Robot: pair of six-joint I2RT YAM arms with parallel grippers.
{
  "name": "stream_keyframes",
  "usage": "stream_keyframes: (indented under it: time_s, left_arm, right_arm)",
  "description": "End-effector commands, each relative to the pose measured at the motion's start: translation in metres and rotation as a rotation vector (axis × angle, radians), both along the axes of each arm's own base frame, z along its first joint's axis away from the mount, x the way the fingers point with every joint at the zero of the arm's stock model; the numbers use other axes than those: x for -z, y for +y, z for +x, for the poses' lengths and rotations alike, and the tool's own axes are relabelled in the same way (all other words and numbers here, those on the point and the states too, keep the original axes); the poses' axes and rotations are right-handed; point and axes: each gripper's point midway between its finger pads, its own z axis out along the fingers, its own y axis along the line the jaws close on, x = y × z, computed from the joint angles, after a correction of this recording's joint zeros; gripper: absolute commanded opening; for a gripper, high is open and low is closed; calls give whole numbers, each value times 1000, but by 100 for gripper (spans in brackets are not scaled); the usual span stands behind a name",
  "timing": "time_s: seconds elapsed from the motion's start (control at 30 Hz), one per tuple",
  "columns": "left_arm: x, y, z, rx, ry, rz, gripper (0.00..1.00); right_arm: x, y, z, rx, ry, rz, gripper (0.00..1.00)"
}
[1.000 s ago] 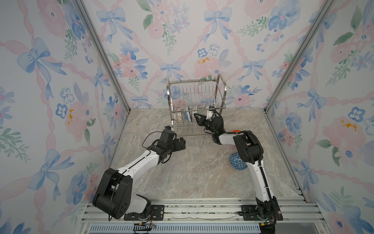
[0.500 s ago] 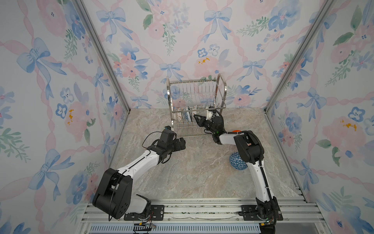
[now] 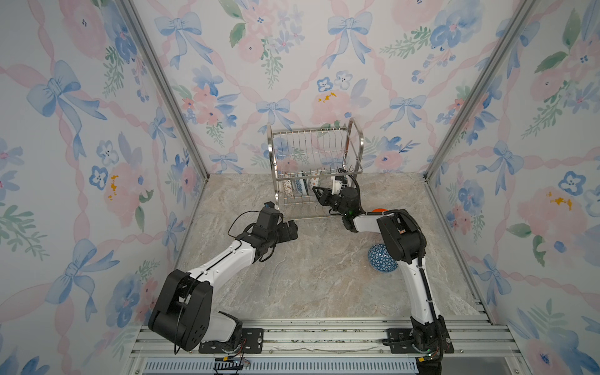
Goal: Load bowls into a dish rack
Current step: Place the bowl in the dish rack.
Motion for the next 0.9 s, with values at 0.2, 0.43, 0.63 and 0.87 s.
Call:
stream_keyframes:
  time_s: [0.2, 0.43, 0.63, 0.87]
  left_arm:
    - [-13, 0, 6, 15, -40, 2, 98]
    - [-14, 0, 4, 17, -44, -1, 98]
    - [-16, 0, 3, 16, -47, -4, 98]
    - [-18, 1, 2, 16, -51, -8, 97]
  right_arm:
    - [-15, -18, 2, 37, -25, -51, 25]
    - [-23, -20, -2, 43, -41, -62, 26]
    - [-30, -22, -6, 47, -55, -68, 27]
    - [-33, -23, -9, 48, -57, -77, 27]
